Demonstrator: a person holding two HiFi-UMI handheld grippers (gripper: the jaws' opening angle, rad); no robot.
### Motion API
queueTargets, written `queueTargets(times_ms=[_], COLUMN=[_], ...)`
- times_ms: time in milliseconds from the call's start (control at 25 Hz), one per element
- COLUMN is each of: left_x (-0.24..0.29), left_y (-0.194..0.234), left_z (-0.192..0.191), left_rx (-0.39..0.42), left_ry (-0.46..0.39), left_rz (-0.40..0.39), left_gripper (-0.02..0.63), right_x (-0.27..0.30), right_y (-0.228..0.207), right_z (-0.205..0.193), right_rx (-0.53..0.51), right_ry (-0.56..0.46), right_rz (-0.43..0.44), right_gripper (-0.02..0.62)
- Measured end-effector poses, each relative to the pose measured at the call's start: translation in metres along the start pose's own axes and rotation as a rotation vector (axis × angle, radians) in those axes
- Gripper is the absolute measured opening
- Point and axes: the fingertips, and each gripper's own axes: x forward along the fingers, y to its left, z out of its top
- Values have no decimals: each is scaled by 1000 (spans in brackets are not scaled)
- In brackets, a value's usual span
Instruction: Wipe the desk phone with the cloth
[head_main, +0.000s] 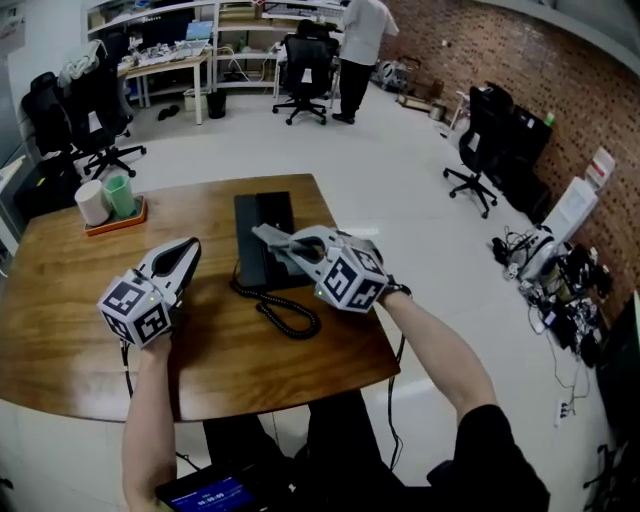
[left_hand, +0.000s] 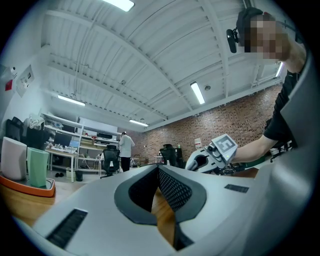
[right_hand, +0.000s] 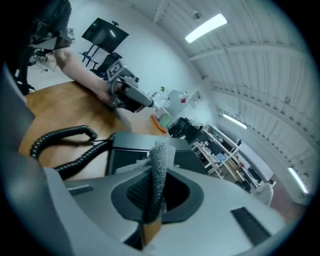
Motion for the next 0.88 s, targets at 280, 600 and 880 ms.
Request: queueTargets(times_ms=[280, 600, 880], left_x=[0, -1, -1], left_y=[-1, 0, -3], left_z=[-1, -2, -4], left_rx=[-4, -8, -5], left_ry=[4, 2, 6], left_rz=[-1, 2, 2], left_gripper=[-3, -2, -2], right_x=[-44, -9, 48], right_y=[67, -107, -118], right_z=[0, 2, -13], right_rx=[-162, 154, 172], right_ry=[7, -47, 31], right_rz=[199, -295, -268], right_gripper=[25, 25, 25])
